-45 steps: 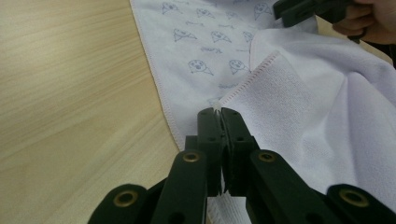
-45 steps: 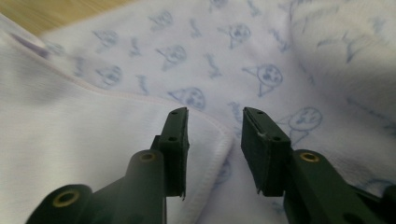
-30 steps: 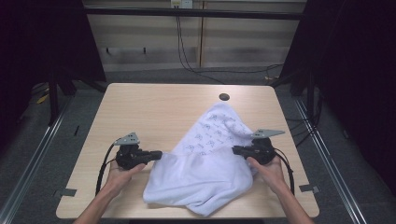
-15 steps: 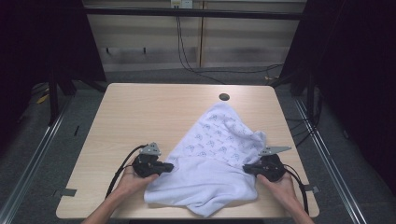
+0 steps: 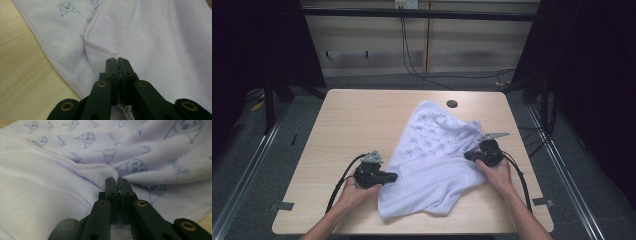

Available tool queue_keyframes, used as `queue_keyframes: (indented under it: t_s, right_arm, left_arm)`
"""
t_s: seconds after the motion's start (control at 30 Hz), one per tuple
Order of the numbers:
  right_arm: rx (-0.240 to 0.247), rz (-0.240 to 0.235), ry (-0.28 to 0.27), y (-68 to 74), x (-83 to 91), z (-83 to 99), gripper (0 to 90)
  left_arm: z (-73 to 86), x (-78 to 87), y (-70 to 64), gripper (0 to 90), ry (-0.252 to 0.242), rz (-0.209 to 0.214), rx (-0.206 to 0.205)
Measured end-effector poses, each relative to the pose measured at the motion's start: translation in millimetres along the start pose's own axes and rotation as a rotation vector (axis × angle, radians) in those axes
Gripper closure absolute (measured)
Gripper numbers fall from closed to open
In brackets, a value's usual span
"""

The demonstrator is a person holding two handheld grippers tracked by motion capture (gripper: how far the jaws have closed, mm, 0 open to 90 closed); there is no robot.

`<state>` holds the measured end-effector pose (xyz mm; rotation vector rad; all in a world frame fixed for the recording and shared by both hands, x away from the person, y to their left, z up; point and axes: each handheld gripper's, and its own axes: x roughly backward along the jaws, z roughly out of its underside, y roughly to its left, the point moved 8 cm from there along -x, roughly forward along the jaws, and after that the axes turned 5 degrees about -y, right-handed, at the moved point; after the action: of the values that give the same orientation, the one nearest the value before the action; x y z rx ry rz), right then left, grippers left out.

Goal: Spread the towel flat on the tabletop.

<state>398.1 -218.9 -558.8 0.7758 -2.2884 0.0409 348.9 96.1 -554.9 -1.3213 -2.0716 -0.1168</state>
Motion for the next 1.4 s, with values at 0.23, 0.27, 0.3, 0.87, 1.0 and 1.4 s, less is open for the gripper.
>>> queue_keyframes:
  t_s: [0.23, 0.27, 0.3, 0.87, 1.0, 1.4]
  right_arm:
    - [-0.025, 0.038, -0.013, -15.5, -26.2, -24.6, 88.4]
    - [-0.03, 0.05, -0.009, -17.4, -29.6, -28.1, 88.4]
    - [-0.029, 0.063, -0.001, -19.0, -32.6, -31.6, 88.4]
    - [-0.023, -0.019, -0.252, -13.1, 64.1, -97.7, 88.8]
    - [0.024, -0.037, -0.355, -0.1, 117.1, -130.8, 88.8]
    - [0.213, -0.045, -0.607, 56.9, 251.4, -217.7, 88.7]
  left_arm:
    - [-13.5, -6.0, 26.5, 87.9, -0.007, -0.081, 0.013]
    - [-16.0, -7.9, 30.1, 87.9, -0.011, -0.089, 0.023]
    - [-17.2, -8.9, 33.3, 87.9, -0.017, -0.092, 0.03]
    - [-83.4, 79.6, 47.0, 88.6, -0.379, -0.115, 0.115]
    - [-129.2, 128.4, 26.7, 88.6, -0.474, -0.115, 0.011]
    - [-224.1, 228.6, -51.1, 88.5, -0.66, -0.123, -0.231]
